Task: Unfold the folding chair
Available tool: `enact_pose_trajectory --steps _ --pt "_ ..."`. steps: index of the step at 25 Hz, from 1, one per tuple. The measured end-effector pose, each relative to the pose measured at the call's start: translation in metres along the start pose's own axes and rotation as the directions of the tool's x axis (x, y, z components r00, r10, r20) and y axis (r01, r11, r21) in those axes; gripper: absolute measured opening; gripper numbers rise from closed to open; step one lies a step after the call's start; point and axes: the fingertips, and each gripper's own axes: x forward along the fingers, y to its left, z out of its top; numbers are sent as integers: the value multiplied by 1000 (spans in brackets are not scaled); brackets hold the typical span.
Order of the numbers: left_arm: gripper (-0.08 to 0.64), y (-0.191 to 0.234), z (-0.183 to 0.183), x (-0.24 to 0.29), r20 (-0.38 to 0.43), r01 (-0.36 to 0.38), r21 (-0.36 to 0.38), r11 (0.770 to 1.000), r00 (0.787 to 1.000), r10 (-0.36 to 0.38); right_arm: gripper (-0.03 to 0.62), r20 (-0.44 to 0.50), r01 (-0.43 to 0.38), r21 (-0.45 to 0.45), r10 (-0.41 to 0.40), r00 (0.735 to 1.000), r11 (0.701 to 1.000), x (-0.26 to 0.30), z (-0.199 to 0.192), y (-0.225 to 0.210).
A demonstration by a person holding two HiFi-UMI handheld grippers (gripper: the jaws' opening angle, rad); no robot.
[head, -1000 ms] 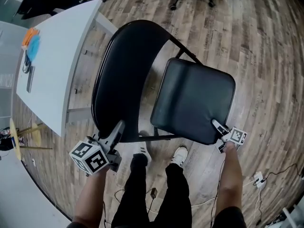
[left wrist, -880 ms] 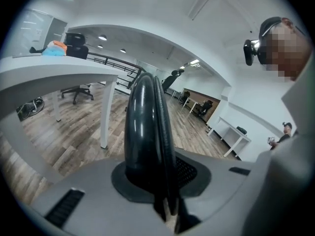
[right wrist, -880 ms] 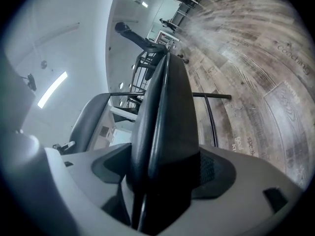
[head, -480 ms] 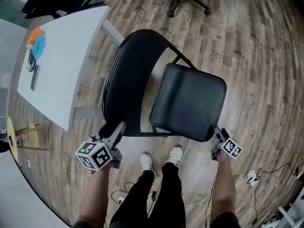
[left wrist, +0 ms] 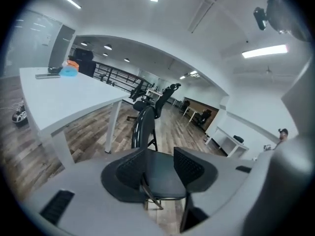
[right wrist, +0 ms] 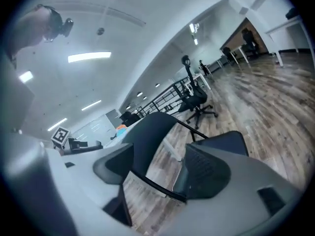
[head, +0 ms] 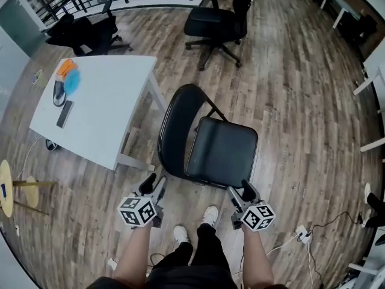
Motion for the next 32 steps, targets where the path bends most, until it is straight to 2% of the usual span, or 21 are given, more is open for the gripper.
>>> enact_pose_trajectory --steps 3,5,6,8,11,13,16,18,20,28,32 --pt "152 -34 21 -32 47 88 -38 995 995 -86 316 39 -14 -128 19 999 992 -11 37 82" --pt "109 -55 29 -66 75 140 -46 989 988 -137 259 81 2 -176 12 997 984 -30 50 131" --pt "81 -65 32 -82 85 166 -32 986 983 -163 238 123 17 -185 6 992 983 -42 58 151" --pt "35 -83 36 -113 103 200 25 979 974 -202 112 212 59 -204 -15 977 977 -67 73 184" --pt "5 -99 30 -164 113 211 129 969 968 -226 15 255 136 -266 -67 965 954 -105 68 227" --pt "5 -108 24 -194 124 200 214 956 965 -229 15 262 220 -335 -134 956 916 -131 58 250" --pt "5 -122 29 -224 176 153 333 931 959 -221 14 290 354 -449 -241 926 820 -161 50 274" --pt "5 -129 34 -241 210 121 378 918 955 -212 14 304 392 -506 -266 915 768 -173 45 288" --pt "5 -134 35 -256 232 102 401 910 950 -208 14 313 391 -540 -253 915 746 -180 41 302" --pt "5 -157 17 -296 269 84 377 922 943 -196 14 330 333 -590 -156 931 736 -210 36 342" --pt "5 -181 -10 -315 255 86 374 923 948 -191 14 327 325 -543 -161 931 774 -242 24 335"
